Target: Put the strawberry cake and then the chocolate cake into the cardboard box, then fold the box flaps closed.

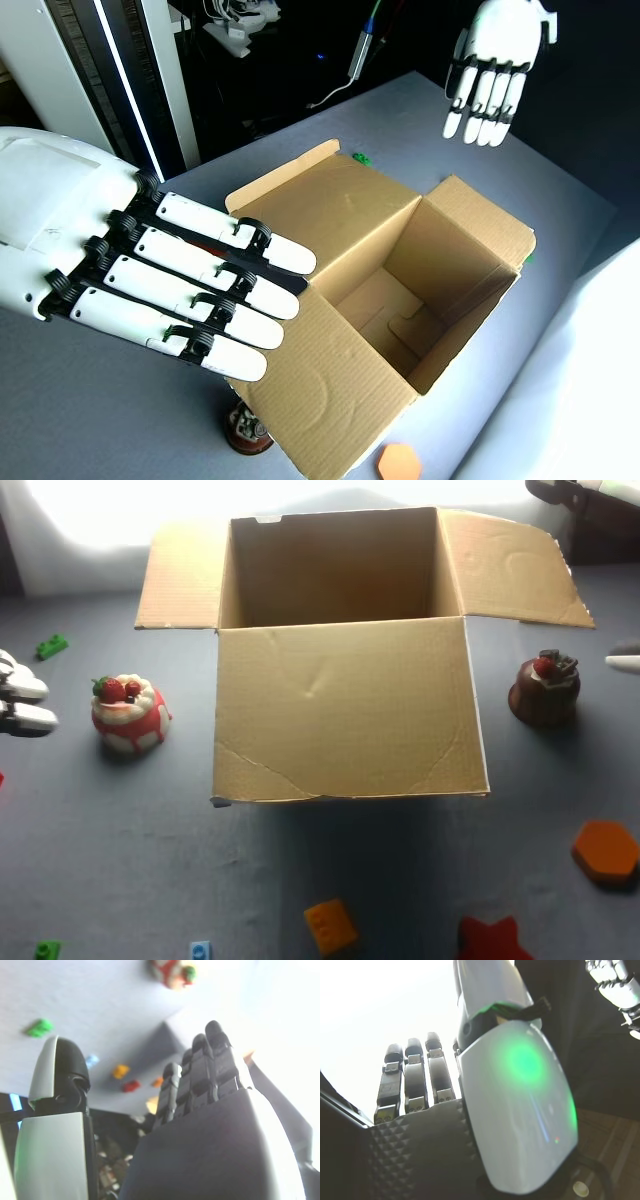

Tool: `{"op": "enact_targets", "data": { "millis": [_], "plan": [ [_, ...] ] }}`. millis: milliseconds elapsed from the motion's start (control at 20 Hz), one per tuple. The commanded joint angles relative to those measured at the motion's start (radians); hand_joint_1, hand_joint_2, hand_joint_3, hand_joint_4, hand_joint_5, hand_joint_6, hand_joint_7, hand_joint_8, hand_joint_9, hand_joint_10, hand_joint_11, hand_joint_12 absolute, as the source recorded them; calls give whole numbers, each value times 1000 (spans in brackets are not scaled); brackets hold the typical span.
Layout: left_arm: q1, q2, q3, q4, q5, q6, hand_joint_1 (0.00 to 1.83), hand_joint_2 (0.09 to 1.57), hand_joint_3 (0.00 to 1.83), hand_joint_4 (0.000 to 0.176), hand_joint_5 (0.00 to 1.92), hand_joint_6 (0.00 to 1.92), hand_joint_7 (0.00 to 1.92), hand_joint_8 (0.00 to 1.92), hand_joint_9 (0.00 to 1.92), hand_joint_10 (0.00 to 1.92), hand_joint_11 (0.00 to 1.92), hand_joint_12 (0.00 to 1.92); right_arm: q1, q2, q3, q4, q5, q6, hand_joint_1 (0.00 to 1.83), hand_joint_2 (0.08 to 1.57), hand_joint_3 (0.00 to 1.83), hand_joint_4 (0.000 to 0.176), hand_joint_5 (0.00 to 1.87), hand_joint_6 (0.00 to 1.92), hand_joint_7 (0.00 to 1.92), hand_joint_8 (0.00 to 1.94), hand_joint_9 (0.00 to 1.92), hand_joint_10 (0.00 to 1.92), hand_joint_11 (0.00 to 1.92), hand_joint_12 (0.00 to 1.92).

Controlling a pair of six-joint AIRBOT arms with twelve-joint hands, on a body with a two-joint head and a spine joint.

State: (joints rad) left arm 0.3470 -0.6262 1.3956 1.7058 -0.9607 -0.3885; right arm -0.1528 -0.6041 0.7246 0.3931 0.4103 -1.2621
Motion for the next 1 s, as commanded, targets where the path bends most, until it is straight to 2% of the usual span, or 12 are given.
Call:
{"op": "enact_targets", "data": {
  "millis": [0, 50, 100, 150, 250, 300, 400, 550, 600, 700, 800, 950],
  "plan": [
    [1, 7, 0, -95, 26, 22, 1184, 1018, 0, 78, 58, 4, 38, 1, 97, 3, 0, 401, 8, 12, 0, -10, 120, -3, 1156, 1040, 7, 39, 0, 0, 64, 0, 34, 4, 4, 18],
    [35, 1, -7, -127, 43, 48, 1160, 1028, 0, 79, 41, 2, 33, 0, 93, 1, 0, 401, 8, 12, 0, -10, 121, -4, 1142, 1048, 10, 51, 0, 0, 70, 3, 44, 8, 16, 25],
    [65, -7, -14, -152, 57, 60, 1170, 1020, 0, 79, 42, 2, 35, 1, 98, 2, 0, 421, 8, 12, 0, -10, 121, -4, 1153, 1051, 8, 65, 0, 0, 69, 0, 48, 5, 2, 124],
    [77, -12, -20, -163, 68, 66, 1138, 1036, 0, 78, 16, 0, 6, 0, 57, 0, 0, 389, 8, 12, 0, -10, 121, -4, 1176, 1058, 9, 62, 0, 0, 65, 2, 51, 5, 0, 223],
    [108, -34, -26, -199, 94, 114, 1154, 1031, 0, 65, 46, 12, 8, 2, 54, 2, 0, 378, 8, 12, 0, -10, 121, -5, 1160, 1066, 11, 53, 0, 0, 48, 0, 40, 0, 0, 186],
    [124, -51, -22, -223, 102, 139, 1142, 1032, 0, 65, 41, 6, 1, 0, 45, 0, 0, 362, 8, 12, 0, -10, 121, -5, 1167, 1059, 7, 50, 3, 0, 49, 0, 34, 1, 0, 129],
    [139, -86, -3, -238, 117, 148, 1167, 1017, 0, 68, 54, 6, 16, 3, 34, 1, 0, 329, 7, 12, 0, -10, 121, -5, 1170, 1053, 4, 57, 0, 0, 71, 2, 33, 1, 0, 46],
    [140, -139, 35, -257, 138, 150, 1150, 1029, 0, 67, 49, 1, 28, 1, 49, 3, 0, 332, 7, 12, -1, -10, 121, -5, 1185, 1036, 0, 79, 1, 0, 36, 3, 54, 7, 0, 182],
    [140, -154, 49, -271, 145, 160, 1153, 1022, 0, 61, 65, 5, 40, 3, 64, 5, 0, 381, 7, 12, -1, -10, 121, -5, 1194, 1025, 0, 79, 10, 3, 31, 1, 62, 8, 0, 270],
    [138, -183, 73, -286, 155, 167, 1158, 1022, 0, 56, 65, 3, 46, 3, 74, 5, 0, 399, 7, 12, -1, -10, 122, -6, 1182, 1031, 0, 74, 2, 0, 1, 0, 50, 2, 0, 291],
    [133, -207, 96, -288, 161, 167, 1156, 1009, 0, 59, 71, 5, 71, 6, 83, 4, 0, 438, 7, 12, -1, -10, 122, -6, 1121, 1062, 8, 82, 0, 0, 0, 0, 51, 2, 0, 381],
    [130, -255, 142, -288, 164, 167, 1138, 1016, 0, 54, 48, 0, 49, 0, 63, 0, 0, 398, 7, 12, -1, -11, 122, -6, 1122, 1086, 17, 72, 0, 0, 35, 3, 20, 1, 0, 116]
  ]
}}
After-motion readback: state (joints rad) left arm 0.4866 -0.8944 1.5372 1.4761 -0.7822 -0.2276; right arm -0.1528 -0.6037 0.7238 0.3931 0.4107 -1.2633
